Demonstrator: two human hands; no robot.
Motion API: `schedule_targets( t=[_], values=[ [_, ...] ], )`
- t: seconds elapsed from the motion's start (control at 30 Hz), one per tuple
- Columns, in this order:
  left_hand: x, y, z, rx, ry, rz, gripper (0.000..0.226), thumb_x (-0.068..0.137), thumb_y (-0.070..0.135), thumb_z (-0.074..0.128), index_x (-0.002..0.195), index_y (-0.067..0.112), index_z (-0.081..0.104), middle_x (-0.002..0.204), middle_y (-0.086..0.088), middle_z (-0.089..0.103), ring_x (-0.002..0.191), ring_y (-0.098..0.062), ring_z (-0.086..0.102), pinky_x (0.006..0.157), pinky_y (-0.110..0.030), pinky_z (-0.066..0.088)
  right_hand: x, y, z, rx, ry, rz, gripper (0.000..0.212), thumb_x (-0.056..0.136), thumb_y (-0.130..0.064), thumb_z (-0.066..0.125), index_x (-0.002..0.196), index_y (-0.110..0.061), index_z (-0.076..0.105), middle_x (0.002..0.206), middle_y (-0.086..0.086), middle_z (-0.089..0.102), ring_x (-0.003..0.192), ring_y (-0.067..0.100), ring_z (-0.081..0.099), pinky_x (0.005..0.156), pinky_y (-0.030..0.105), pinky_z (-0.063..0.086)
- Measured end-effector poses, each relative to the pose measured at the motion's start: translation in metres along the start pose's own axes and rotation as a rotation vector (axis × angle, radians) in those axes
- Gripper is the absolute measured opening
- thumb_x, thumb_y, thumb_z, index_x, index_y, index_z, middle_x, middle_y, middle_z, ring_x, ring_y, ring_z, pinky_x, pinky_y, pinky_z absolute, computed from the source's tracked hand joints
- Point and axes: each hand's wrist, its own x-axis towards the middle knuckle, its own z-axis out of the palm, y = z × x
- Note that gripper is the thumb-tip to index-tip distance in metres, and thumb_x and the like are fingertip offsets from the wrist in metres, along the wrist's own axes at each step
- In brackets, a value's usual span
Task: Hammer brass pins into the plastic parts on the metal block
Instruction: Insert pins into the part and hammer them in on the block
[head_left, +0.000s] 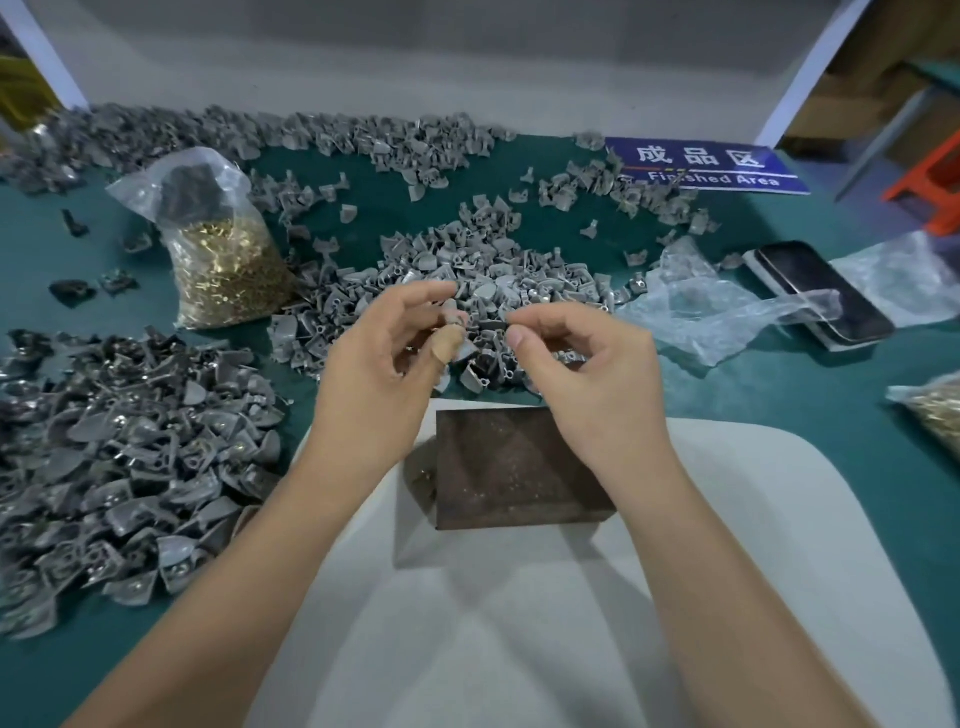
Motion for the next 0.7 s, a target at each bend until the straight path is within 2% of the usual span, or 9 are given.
schedule_targets(
  t=[0.07,0.13,0.23,0.37,0.47,0.57,0.63,0.7],
  values=[
    [-0.001,0.003,0.004,-0.2,-0.017,-0.057,0.029,0.099,0.015,0.065,0.125,0.028,0.066,0.111,0.001,0.074,0.094,-0.015,0.074,0.073,-0.025,0.06,-0.001,0.0,0.001,0.021,-0.011,0.011,0.013,0.092,-0.015,0.075,0.102,-0.022,0.08,0.085,-0.018,0.075,0.084,0.005,0.071,0.074,0.031,0.062],
    [-0.002,0.005,0.008,-0.302,-0.028,-0.092,0.022,0.098,0.012,0.065,0.118,0.02,0.07,0.11,0.001,0.076,0.095,-0.017,0.076,0.074,-0.021,0.059,-0.002,0.0,0.003,0.038,-0.021,0.016,0.013,0.093,-0.015,0.075,0.102,-0.022,0.08,0.085,-0.017,0.075,0.084,0.007,0.072,0.074,0.035,0.063],
    [-0.002,0.003,0.009,-0.375,-0.028,-0.148,0.015,0.097,0.013,0.065,0.11,0.015,0.071,0.104,-0.001,0.078,0.093,-0.019,0.076,0.072,-0.021,0.059,-0.002,-0.001,0.003,0.046,-0.022,0.005,0.01,0.094,-0.016,0.074,0.1,-0.022,0.079,0.086,-0.016,0.075,0.083,0.008,0.072,0.074,0.032,0.061],
    [-0.001,-0.001,0.009,-0.413,-0.029,-0.189,0.017,0.094,0.025,0.067,0.106,0.015,0.072,0.091,-0.004,0.077,0.071,-0.018,0.074,0.059,-0.023,0.056,-0.003,-0.002,0.003,0.039,-0.024,-0.006,0.01,0.096,-0.018,0.07,0.098,-0.026,0.076,0.086,-0.015,0.074,0.085,0.01,0.072,0.075,0.026,0.058],
    [-0.002,-0.005,0.008,-0.37,-0.028,-0.153,0.019,0.094,0.035,0.068,0.103,0.022,0.076,0.07,0.004,0.065,0.057,-0.009,0.056,0.053,-0.02,0.047,-0.004,-0.003,0.002,0.045,-0.035,-0.01,0.009,0.097,-0.02,0.07,0.099,-0.027,0.075,0.085,-0.015,0.073,0.082,0.011,0.071,0.072,0.025,0.056],
    [-0.003,-0.007,0.009,-0.304,-0.033,-0.147,0.022,0.094,0.047,0.063,0.094,0.03,0.077,0.058,0.008,0.051,0.052,-0.008,0.041,0.05,-0.02,0.037,-0.005,-0.004,0.002,0.031,-0.051,-0.024,0.009,0.097,-0.021,0.07,0.099,-0.028,0.075,0.086,-0.016,0.073,0.082,0.011,0.07,0.071,0.022,0.054],
    [-0.003,-0.006,0.01,-0.301,-0.029,-0.138,0.022,0.096,0.045,0.061,0.095,0.03,0.077,0.058,0.009,0.052,0.053,-0.009,0.043,0.051,-0.021,0.038,-0.005,-0.004,0.003,0.031,-0.061,-0.029,0.008,0.097,-0.022,0.07,0.098,-0.029,0.074,0.086,-0.016,0.072,0.082,0.011,0.07,0.07,0.021,0.053],
    [-0.003,-0.005,0.01,-0.297,-0.042,-0.112,0.02,0.1,0.035,0.059,0.105,0.028,0.076,0.067,0.007,0.063,0.06,-0.008,0.056,0.057,-0.02,0.047,-0.005,-0.005,0.004,0.035,-0.061,-0.032,0.008,0.097,-0.022,0.07,0.098,-0.028,0.074,0.085,-0.016,0.071,0.082,0.01,0.069,0.07,0.019,0.051]
  ],
)
